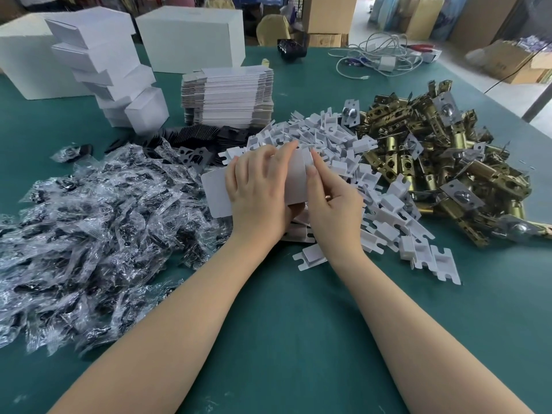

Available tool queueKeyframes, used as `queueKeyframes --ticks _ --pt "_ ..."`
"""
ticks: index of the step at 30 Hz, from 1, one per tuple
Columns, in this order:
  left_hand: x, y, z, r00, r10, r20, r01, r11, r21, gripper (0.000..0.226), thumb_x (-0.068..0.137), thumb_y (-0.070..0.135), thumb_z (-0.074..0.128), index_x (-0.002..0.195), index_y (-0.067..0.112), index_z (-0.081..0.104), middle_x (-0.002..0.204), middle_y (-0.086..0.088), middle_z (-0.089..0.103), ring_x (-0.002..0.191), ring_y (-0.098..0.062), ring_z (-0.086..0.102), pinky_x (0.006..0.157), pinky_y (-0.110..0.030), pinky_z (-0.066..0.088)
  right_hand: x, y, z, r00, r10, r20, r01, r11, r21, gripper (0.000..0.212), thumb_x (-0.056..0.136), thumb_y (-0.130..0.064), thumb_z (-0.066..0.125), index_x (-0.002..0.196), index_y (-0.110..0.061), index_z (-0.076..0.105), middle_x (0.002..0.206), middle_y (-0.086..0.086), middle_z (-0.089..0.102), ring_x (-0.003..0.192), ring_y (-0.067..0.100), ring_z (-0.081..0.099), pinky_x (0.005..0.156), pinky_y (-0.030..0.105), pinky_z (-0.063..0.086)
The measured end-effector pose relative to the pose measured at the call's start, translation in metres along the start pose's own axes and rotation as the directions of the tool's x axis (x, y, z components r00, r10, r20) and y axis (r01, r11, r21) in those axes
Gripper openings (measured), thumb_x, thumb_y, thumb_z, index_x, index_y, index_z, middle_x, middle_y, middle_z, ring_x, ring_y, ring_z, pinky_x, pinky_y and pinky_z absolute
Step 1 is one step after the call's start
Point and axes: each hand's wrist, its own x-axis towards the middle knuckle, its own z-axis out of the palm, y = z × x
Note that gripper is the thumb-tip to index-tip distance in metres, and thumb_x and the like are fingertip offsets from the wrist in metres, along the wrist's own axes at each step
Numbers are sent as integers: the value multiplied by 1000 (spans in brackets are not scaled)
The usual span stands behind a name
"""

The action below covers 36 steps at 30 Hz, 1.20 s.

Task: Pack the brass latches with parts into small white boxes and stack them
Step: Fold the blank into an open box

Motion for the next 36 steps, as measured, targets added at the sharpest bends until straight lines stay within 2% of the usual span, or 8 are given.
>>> queueKeyframes --ticks 3,6,10,13,18,24,31,36 --pt "0 -1 0 1000 -16 -16 15 1000 -23 78 69 14 76 142 24 48 130 -9 53 122 -32 46 112 -52 27 -1 -1 0 995 -55 87 60 997 -54 46 101 -35 41 145 -23 46 60 -25 49 61 -1 41 62 19 33" --pt "2 -1 2 997 -60 -44 59 998 -21 63 84 14 64 142 28 43 132 -7 51 124 -30 42 112 -48 24 -2 -4 2 968 -134 211 157 982 -101 58 98 -35 45 153 -21 29 105 -23 54 90 0 51 81 27 43" --pt "3 -3 1 994 -97 -42 97 995 -13 62 85 14 61 142 30 41 134 -6 50 124 -30 43 111 -44 24 1 -2 1 903 -87 422 102 995 -14 62 99 -31 41 151 -37 6 135 -37 30 126 11 41 113 46 30" --pt "5 -2 -3 996 -89 -23 87 995 -50 62 81 28 46 142 26 43 134 -9 51 125 -33 44 110 -48 26 4 4 -4 902 -39 430 27 999 34 60 103 -26 37 152 -42 6 109 -13 56 97 21 40 94 40 29" --pt "7 0 -4 988 -152 -32 145 975 -169 67 81 42 41 144 21 44 136 -10 53 128 -32 42 111 -49 26 -6 -4 7 994 -60 87 56 997 45 48 99 -20 56 145 -28 45 99 -7 67 75 9 52 72 33 48" --pt "9 1 -7 984 -165 -73 150 972 -181 63 87 34 44 147 16 44 132 -12 53 125 -33 45 111 -50 25 -6 -3 7 961 -227 155 241 968 -72 51 96 -23 54 146 -16 43 132 -14 53 120 11 54 104 37 44" --pt "8 -1 -2 988 -143 -53 137 986 -95 71 86 11 68 151 16 40 136 -16 50 128 -38 44 110 -53 25 -2 2 7 962 -243 127 247 969 -18 46 96 -20 56 141 -16 51 88 7 67 75 8 53 68 34 48" --pt "10 -3 -1 998 -56 -18 54 994 -98 73 88 9 65 154 14 34 143 -17 46 131 -40 40 110 -55 24 0 0 5 973 -189 131 193 981 -14 47 95 -23 60 141 -25 51 101 -7 65 77 13 61 71 34 53"
